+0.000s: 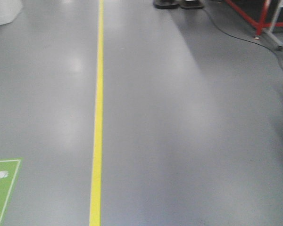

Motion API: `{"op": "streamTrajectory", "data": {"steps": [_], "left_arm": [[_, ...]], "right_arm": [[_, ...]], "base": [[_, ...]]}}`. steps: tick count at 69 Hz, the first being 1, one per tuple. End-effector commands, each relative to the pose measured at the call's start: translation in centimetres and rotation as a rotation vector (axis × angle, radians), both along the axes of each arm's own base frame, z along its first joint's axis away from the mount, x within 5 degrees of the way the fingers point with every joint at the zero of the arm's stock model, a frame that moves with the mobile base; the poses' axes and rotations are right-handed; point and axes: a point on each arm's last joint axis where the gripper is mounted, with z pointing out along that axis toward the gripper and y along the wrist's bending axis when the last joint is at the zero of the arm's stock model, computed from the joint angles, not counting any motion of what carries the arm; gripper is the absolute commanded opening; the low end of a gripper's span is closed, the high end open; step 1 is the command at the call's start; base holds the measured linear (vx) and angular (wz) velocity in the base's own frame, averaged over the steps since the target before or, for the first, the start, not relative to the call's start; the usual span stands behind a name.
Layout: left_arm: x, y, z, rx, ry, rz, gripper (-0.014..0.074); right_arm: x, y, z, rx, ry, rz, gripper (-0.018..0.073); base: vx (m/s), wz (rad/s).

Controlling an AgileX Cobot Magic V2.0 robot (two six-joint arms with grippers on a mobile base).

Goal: Move and align brake pads A on conveyor
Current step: 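Turn the base away from the steel table holding both pads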

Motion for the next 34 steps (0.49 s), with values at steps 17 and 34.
{"op": "streamTrajectory", "data": {"steps": [17,34], "left_arm": [[0.01,0.01,1.7,-0.017,-0.109,0.001,-0.0006],[0.01,0.01,1.7,-0.017,-0.109,0.001,-0.0006]], "right_arm": [[0.06,-0.05,1.62,0.001,-0.109,-0.008,-0.0006],[0.06,-0.05,1.61,0.001,-0.108,-0.007,-0.0006]], "base": [[0.05,0.36],[0.17,0.19]]}}
